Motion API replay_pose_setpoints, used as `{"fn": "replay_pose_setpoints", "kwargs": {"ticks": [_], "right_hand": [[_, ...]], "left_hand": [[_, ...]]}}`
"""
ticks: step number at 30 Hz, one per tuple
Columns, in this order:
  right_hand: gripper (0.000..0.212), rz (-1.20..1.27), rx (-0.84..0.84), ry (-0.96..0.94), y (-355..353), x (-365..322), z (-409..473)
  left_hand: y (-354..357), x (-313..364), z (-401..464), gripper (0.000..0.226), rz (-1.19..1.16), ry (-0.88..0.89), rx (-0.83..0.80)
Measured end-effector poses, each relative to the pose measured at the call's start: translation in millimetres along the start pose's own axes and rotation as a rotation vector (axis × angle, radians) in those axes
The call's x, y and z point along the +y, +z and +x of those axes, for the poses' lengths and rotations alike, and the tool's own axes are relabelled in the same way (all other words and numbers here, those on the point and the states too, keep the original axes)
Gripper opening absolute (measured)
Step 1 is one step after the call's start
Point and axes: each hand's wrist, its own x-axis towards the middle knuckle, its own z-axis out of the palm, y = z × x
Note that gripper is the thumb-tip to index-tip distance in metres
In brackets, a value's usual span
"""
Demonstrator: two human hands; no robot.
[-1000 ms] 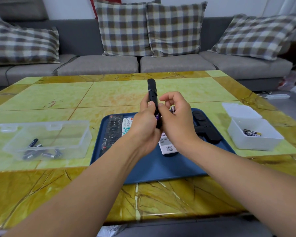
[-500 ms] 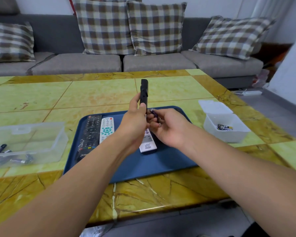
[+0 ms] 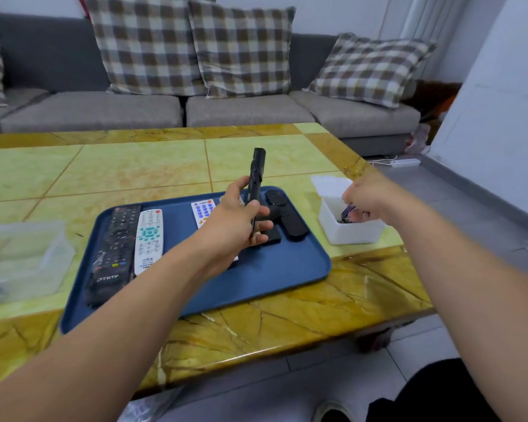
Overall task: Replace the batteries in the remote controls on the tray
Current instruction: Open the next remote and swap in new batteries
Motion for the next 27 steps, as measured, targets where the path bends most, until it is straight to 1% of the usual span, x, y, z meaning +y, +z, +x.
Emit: {"fn": "replay_pose_setpoints", "kwargs": {"ticks": [2,4,6,7,8,10,13,16,19,23,25,27], "right_hand": [[0.021,-0.228,0.059,-0.078,-1,-2,-7],[0.025,-0.337,0.177,-0.176,-4,-8,-14],[0.019,-0.298,0.294,-0.311,-1,-15,-18],[0.018,-0.206,0.315,-0.399,5,-21,-21],[0.017,-0.095,0.295,-0.481,13,-31,-28],[0.014,0.103,0.171,-0.630,38,-55,-49],[0.011,0.135,0.051,-0.860,80,-91,-85],[0.009,0.187,-0.141,-0.980,121,-121,-117],[0.016,0.154,-0.320,-1.088,158,-150,-152],[0.032,0.075,-0.534,-1.140,189,-174,-188],[0.036,-0.027,-0.564,-1.213,204,-182,-204],[0.038,-0.126,-0.516,-1.274,218,-186,-218]], "left_hand": [[0,0,1,0.044,-0.016,-0.029,-0.009],[-3,0,3,0.033,-0.022,-0.067,-0.019],[-6,-1,4,0.025,-0.013,-0.096,-0.020],[-8,-1,5,0.024,-0.004,-0.102,0.002],[-11,0,6,0.025,-0.005,-0.101,0.038],[-20,4,6,0.024,-0.045,-0.076,0.135],[-48,15,2,0.008,-0.085,0.043,0.283],[-91,28,-12,0.011,0.017,0.167,0.418],[-138,38,-39,0.015,0.070,0.242,0.515],[-193,43,-77,0.014,0.184,0.280,0.649],[-219,43,-97,0.012,0.208,0.318,0.726],[-246,40,-112,0.011,0.193,0.331,0.806]]}}
